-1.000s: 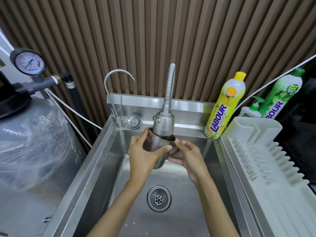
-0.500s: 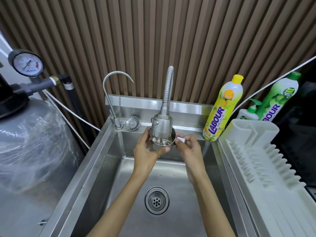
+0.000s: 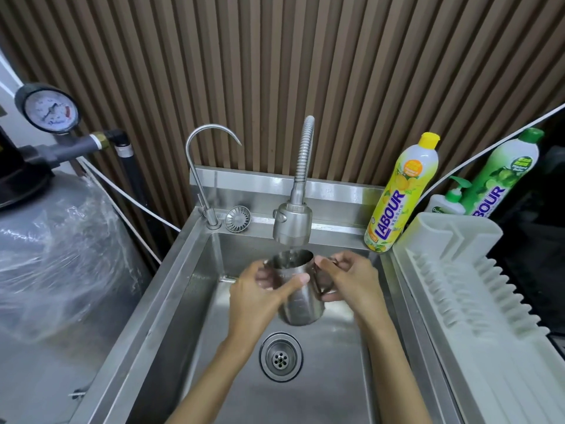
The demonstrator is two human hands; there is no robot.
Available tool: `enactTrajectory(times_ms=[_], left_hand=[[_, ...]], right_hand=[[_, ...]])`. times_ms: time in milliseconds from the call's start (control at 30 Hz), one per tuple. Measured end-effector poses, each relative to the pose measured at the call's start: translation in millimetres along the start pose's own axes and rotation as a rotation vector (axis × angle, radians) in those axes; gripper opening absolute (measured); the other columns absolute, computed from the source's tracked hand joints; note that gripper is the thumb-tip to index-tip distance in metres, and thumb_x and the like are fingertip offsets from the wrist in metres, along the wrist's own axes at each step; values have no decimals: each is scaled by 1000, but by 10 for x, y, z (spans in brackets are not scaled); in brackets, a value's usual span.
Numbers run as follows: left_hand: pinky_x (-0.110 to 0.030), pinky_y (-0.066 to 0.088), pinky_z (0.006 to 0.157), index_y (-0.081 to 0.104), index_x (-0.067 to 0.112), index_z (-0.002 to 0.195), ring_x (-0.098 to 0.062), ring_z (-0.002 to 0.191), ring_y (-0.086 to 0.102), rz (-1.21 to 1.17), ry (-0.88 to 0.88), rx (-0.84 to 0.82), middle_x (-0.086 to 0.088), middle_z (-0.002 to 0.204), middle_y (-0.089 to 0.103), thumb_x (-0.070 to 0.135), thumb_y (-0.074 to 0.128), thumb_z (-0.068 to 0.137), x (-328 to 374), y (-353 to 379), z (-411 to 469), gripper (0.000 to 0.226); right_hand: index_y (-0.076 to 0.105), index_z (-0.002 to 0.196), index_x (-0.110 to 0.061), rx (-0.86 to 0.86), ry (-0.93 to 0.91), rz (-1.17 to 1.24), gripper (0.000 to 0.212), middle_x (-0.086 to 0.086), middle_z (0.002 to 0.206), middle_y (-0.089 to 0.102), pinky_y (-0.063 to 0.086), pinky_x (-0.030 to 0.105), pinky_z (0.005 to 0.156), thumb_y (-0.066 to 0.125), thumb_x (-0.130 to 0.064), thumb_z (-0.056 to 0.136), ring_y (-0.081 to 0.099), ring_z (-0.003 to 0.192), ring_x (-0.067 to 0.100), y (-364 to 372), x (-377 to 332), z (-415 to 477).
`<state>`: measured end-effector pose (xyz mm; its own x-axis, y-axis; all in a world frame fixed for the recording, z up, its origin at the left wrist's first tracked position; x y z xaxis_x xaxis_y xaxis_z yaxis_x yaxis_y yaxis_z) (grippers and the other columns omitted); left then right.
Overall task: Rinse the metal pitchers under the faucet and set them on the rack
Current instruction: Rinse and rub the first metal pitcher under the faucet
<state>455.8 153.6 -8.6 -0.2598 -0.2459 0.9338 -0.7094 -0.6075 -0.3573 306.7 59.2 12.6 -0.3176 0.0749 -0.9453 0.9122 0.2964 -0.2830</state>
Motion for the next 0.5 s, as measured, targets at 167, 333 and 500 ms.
enactTrajectory(times_ms=[167, 333, 500], left_hand=[[-6, 46, 69, 67, 12, 99, -8, 86, 68, -388, -79, -146, 1, 91, 73, 12, 84, 62, -166, 281, 45, 41], [-18, 48, 93, 58, 23, 113, -11, 110, 62, -527, 105, -122, -1, 116, 67, -8, 82, 55, 10, 247, 198, 70], [0, 34, 89, 47, 48, 110, 20, 107, 48, -195, 344, 43, 32, 111, 54, 9, 86, 50, 279, -31, 198, 81]], right_hand=[[51, 64, -24, 142, -226, -311, 25, 4, 82, 72, 53, 41, 79, 70, -28, 79, 66, 81, 26, -88, -235, -104], [49, 71, -18, 63, -289, 103, 23, -11, 105, 68, 49, 29, 92, 62, -5, 85, 64, 99, 7, 53, -137, -77], [43, 74, -8, -132, -76, 709, 20, 13, 116, 64, 46, 41, 99, 52, 1, 90, 59, 112, 29, 368, 161, 70]])
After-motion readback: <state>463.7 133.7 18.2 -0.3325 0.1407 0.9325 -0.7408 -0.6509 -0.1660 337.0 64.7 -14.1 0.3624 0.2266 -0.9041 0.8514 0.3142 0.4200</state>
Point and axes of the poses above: each hand's wrist, its own z-axis towards the middle knuckle, its own y-axis out of the palm, x = y × z, the point moved 6 cm from there along z, towards the middle knuckle
